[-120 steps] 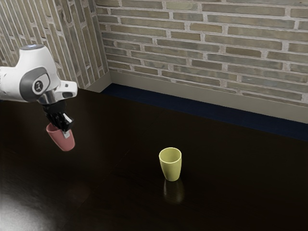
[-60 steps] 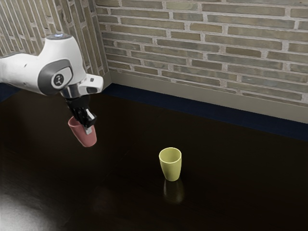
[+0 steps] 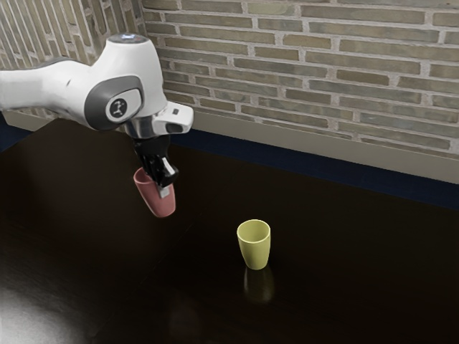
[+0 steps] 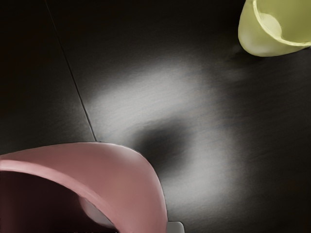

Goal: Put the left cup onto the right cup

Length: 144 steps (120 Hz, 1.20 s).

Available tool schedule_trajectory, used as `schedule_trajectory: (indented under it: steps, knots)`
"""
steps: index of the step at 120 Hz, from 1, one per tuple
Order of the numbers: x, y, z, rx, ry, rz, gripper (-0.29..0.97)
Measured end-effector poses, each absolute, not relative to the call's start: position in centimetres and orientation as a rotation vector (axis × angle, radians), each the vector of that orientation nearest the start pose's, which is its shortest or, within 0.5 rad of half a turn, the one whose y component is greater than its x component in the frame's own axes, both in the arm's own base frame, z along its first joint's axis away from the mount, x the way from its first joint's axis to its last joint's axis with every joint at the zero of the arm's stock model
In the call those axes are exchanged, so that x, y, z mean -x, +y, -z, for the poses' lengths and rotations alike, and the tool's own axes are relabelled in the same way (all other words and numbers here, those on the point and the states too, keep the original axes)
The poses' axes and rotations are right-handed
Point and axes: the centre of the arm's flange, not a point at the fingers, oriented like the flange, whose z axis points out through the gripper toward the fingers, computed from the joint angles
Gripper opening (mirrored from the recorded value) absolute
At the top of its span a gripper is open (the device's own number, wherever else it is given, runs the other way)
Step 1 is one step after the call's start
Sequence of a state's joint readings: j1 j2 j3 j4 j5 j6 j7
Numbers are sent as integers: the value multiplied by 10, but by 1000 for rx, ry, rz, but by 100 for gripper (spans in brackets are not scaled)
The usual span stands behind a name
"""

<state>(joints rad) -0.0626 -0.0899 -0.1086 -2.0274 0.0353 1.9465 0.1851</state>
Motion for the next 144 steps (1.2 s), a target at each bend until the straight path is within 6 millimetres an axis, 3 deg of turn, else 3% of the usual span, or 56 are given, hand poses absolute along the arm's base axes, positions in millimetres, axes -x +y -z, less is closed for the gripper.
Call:
schedule_trajectory:
  steps: [21, 45, 82, 110, 144]
  knots:
    - [-528, -123, -499, 3033, 636, 36, -11]
    - [-531, -142, -502, 3030, 667, 36, -11]
    - [-543, -181, -494, 3026, 751, 26, -11]
    - [-544, -226, -496, 3001, 859, 52, -11]
    - [-564, -240, -483, 3005, 872, 46, -11]
